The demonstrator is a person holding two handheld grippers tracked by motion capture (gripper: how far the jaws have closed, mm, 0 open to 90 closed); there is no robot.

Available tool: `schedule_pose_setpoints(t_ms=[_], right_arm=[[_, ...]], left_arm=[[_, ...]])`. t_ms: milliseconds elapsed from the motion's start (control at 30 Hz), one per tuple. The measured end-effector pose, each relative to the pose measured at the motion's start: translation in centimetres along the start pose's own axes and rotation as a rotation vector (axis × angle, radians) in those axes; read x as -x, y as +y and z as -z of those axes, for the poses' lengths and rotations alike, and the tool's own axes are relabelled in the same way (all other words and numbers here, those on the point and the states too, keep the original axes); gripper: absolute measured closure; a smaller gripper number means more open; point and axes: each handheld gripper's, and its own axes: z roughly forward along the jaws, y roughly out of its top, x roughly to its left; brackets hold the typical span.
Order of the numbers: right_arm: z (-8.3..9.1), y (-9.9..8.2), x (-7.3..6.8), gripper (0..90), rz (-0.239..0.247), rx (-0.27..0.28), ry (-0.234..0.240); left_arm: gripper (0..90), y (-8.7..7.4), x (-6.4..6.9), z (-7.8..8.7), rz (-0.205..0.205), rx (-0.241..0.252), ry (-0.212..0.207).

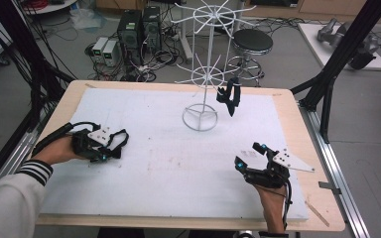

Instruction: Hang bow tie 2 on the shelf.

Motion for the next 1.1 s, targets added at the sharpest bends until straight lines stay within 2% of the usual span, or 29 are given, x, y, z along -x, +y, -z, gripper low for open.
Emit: schedule_pose_setpoints(t_ms=[100, 200, 300, 567, 767, 933, 1100], right_arm=[[0.0, 0.0, 0.0, 10.7, -0.002, 0.000, 0.000], [0.0, 0.0, 0.0, 10.7, 0.006, 0.001, -0.002], [0.0, 0.0, 0.0, 10.7, 0.004, 0.003, 0.000], [0.1, -0.1, 0.0, 10.6, 0.013, -0.004, -0.009], [0.2, -0.1, 0.0, 10.6, 0.013, -0.010, -0.016], [0.2, -0.1, 0.0, 10.6, 0.019, -0.003, -0.020], [0.4, -0.1, -0.1, 10.6, 0.020, -0.003, -0.026]], left_arm=[[76.3, 0.1, -0.2, 0.6, -0.001, 0.025, 0.015], [76.3, 0.2, -0.2, 1.0, 0.036, 0.093, 0.021], [76.2, 0.4, -0.3, 1.4, 0.083, 0.186, -0.003], [76.2, 1.4, -0.7, 2.9, 0.148, 0.396, -0.003], [76.2, 1.8, -0.9, 3.9, 0.183, 0.498, 0.025], [76.2, 1.8, -1.0, 4.0, 0.192, 0.520, 0.040], [76.1, 2.0, -1.0, 4.0, 0.225, 0.584, 0.028]])
